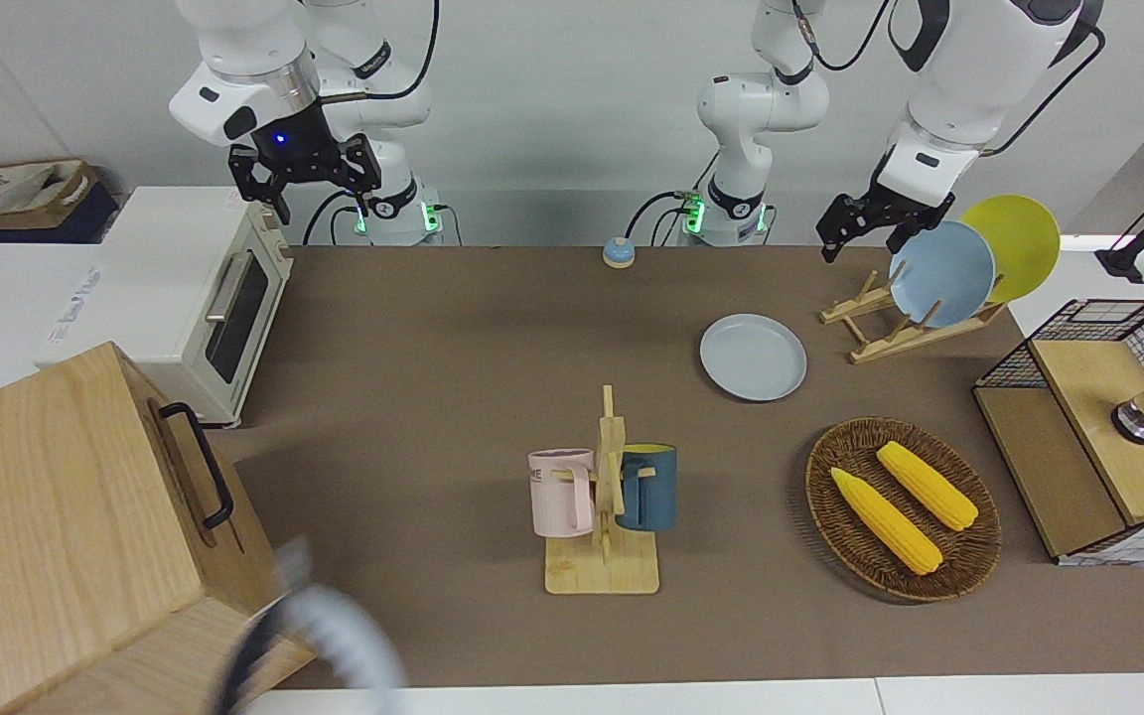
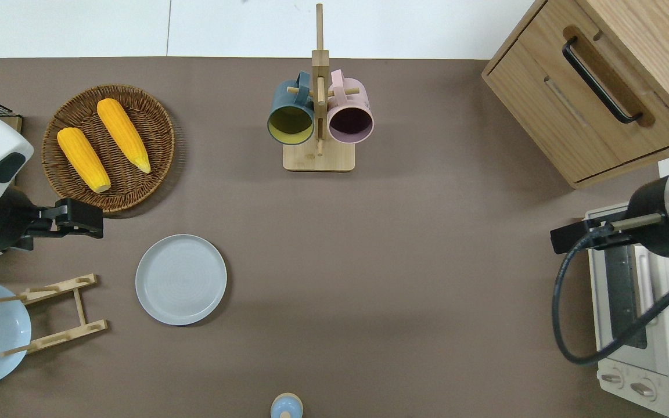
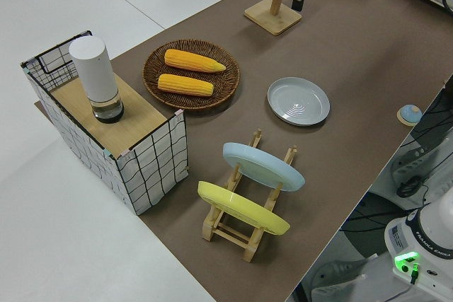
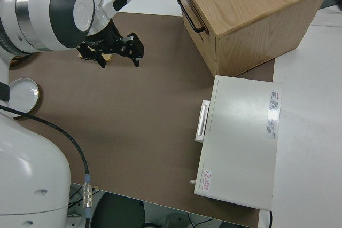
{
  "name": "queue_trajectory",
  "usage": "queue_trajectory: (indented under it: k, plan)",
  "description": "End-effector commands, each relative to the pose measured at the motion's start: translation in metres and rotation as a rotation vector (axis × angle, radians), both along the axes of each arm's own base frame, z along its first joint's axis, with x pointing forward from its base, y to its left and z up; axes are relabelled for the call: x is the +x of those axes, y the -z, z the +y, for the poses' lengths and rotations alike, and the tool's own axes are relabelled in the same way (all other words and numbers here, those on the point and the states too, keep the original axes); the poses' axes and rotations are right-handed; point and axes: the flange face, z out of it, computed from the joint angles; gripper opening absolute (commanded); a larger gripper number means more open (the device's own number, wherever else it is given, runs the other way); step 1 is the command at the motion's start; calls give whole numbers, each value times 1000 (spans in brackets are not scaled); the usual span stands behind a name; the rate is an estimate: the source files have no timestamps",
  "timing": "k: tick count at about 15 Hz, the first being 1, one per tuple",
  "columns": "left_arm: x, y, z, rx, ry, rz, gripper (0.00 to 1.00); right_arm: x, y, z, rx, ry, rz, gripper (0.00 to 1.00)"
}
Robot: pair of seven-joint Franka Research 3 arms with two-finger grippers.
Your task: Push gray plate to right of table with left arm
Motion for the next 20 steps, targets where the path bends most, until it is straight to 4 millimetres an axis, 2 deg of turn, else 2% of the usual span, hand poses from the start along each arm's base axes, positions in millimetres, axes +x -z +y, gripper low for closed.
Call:
queue_trajectory:
  k: [1,3,4,6,16,19,20]
  plan:
    - [-1,-7,12,17,-6,-6,998,-2,-4,-2,4,18,2,983]
    - [-1,-8,18,8,-20,-6,998,-2,-4,-2,4,16,2,983]
    - [-1,-8,28,6,-38,-6,998,-2,-4,-2,4,16,2,983]
    - [-1,-9,32,8,-44,-8,998,-2,-4,-2,4,18,2,983]
    - [1,-2,25,5,-37,4,998,-2,-4,-3,2,18,2,983]
    - [3,17,27,8,-38,24,998,-2,-4,-2,4,16,2,983]
    - [3,32,27,8,-37,35,998,-2,-4,-2,4,16,2,983]
